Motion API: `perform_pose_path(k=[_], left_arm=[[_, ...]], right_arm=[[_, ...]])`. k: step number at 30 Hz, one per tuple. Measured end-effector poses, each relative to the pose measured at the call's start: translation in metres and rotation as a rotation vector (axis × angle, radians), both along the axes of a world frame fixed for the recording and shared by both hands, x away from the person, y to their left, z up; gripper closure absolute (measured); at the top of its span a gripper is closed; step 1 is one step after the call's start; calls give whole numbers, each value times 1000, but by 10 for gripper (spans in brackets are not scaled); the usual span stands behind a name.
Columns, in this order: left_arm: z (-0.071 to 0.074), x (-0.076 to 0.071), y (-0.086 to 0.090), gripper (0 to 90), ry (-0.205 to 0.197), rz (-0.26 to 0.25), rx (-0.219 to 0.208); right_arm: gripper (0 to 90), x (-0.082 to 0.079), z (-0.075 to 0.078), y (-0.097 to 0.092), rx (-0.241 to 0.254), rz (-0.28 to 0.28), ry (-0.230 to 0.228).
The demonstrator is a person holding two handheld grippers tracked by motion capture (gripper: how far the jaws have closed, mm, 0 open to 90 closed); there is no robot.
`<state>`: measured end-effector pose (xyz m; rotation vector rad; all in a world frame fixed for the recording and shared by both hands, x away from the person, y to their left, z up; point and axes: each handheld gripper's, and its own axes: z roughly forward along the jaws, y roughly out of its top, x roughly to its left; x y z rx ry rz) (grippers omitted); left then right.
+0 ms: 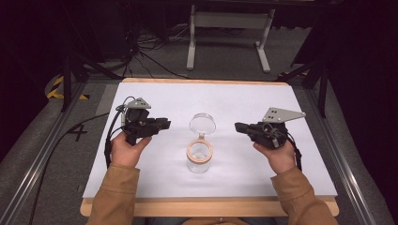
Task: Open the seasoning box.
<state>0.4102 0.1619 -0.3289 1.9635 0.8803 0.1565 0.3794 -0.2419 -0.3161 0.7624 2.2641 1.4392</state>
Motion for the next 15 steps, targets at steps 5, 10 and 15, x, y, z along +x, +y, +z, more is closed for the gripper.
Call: perform_pose_path(k=[5, 10, 15], left_arm=[[0, 1, 3, 749, -3, 9, -7], [-1, 1, 6, 739, -2, 30, -3], [-1, 1, 10, 732, -9, 42, 23]], right_arm=[[892, 4, 7, -28, 27, -69, 5], [883, 10, 8, -52, 21, -144, 7], [855, 14, 7, -72, -1, -211, 11]])
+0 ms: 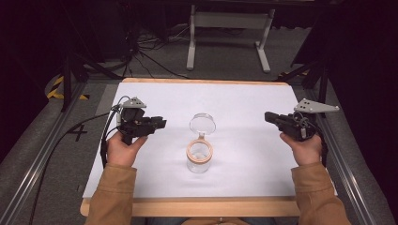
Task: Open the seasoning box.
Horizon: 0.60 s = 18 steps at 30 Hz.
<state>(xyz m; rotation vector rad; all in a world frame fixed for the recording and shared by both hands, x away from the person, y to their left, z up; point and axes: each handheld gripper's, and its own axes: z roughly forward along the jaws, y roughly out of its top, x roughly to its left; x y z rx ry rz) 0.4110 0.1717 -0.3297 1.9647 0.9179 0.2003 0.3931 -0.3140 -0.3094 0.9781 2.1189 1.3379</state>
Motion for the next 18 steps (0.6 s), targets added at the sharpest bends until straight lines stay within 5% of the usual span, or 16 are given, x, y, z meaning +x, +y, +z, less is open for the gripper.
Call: perform_pose_path(k=[3, 18], left_arm=[[-2, 2, 2, 732, 7, 2, 12], [-14, 12, 6, 723, 66, 27, 80]], right_arm=[[842, 4, -4, -8, -70, -46, 12], [747, 23, -29, -53, -152, -192, 158]])
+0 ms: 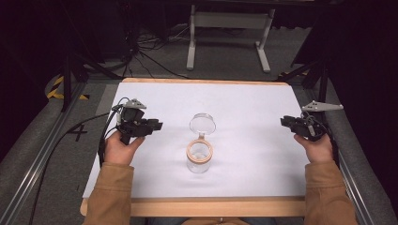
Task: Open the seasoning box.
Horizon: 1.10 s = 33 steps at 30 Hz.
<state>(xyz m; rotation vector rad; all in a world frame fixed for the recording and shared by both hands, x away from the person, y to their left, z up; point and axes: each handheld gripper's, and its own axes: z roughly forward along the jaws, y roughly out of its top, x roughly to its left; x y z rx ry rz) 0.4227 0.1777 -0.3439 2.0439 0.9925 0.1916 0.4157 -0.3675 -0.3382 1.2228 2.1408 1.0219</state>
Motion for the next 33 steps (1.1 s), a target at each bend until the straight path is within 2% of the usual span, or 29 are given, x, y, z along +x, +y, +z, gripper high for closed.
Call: perform_pose_path(k=[1, 3, 4, 10, 12, 14, 15, 16, 17, 20, 22, 28, 29, 31, 33], left_arm=[[-1, 2, 1, 723, -3, -5, 1], [-4, 3, 2, 723, 13, 3, -1], [-5, 4, 2, 723, 17, 1, 2], [-14, 10, 4, 722, 43, 4, -3], [-18, 12, 5, 721, 54, 8, 4], [-20, 14, 5, 720, 66, 13, 4], [-24, 17, 5, 718, 79, 12, 32], [-24, 17, 5, 718, 79, 12, 32], [-25, 17, 4, 718, 90, 17, 43], [-29, 19, 0, 719, 100, 0, 67], [-32, 21, -2, 718, 111, -1, 73], [-35, 24, -4, 707, 122, -1, 96], [-35, 24, -4, 706, 130, -4, 102], [-36, 24, -5, 700, 136, -1, 101], [-36, 24, -4, 691, 139, 4, 104]], right_arm=[[736, 1, -2, -2, -2, -2, 11], [709, 5, -8, -7, -8, 0, 65], [706, 7, -13, -10, -29, -2, 89], [666, 15, -29, -20, -35, -28, 160], [634, 18, -34, -21, -30, -18, 184], [630, 20, -41, -20, -27, -8, 229], [627, 22, -44, -19, -41, -6, 245], [627, 22, -44, -19, -41, -6, 245], [618, 23, -47, -18, -57, -6, 265], [577, 28, -60, -14, -89, 19, 349], [566, 29, -64, -12, -99, 25, 386], [519, 29, -73, -1, -153, 53, 436], [520, 28, -73, 1, -171, 59, 428], [510, 27, -72, 4, -170, 64, 429], [494, 27, -70, 6, -185, 67, 400]])
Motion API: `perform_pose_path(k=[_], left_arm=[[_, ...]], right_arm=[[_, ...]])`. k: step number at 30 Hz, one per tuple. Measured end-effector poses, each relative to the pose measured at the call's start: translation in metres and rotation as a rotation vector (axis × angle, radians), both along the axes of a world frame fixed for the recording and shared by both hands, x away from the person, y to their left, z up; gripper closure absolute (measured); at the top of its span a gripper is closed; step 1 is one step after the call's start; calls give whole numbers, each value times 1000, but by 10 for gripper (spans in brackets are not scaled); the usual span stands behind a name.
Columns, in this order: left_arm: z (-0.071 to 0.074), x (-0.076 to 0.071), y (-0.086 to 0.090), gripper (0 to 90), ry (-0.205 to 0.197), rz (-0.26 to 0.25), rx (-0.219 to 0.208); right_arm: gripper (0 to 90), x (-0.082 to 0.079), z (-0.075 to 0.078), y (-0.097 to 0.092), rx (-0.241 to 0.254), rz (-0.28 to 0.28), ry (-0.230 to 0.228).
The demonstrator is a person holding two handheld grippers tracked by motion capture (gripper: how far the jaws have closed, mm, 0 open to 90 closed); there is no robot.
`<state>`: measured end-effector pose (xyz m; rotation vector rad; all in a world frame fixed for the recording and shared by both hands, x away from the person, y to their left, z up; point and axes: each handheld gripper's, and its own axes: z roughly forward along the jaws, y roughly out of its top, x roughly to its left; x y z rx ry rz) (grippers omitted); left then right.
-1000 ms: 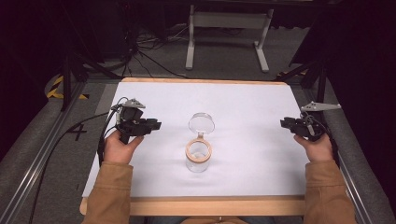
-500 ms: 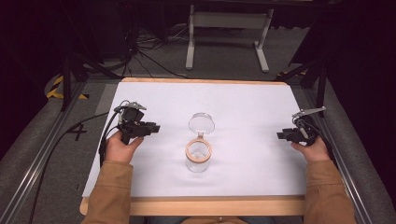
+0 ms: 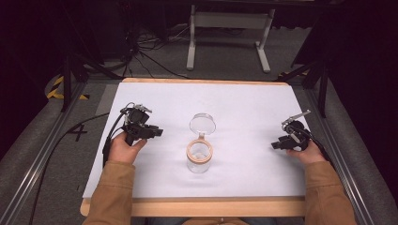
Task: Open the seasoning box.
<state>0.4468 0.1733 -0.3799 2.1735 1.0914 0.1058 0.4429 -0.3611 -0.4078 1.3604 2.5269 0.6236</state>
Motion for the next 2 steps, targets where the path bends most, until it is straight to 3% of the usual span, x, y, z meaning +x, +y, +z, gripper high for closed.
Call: perform_pose_path(k=[2], left_arm=[[0, 1, 1, 674, -8, 4, -2]], right_arm=[[485, 0, 4, 1, 15, -2, -27]])
